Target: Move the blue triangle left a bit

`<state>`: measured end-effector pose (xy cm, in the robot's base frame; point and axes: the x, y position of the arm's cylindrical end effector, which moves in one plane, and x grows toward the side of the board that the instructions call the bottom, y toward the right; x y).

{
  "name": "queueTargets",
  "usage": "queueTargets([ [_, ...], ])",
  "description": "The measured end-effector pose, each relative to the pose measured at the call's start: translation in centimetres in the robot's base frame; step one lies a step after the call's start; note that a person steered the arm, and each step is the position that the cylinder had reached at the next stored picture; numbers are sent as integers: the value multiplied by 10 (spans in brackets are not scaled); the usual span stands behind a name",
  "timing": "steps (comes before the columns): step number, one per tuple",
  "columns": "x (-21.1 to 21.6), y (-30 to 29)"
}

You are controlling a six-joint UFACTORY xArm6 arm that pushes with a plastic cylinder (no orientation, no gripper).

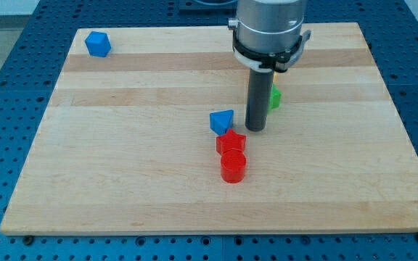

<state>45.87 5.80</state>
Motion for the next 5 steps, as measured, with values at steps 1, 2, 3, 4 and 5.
queueTargets([
  [1,0,-2],
  [2,0,-17],
  [3,-4,-35],
  [4,-8,-59],
  [5,-8,-84],
])
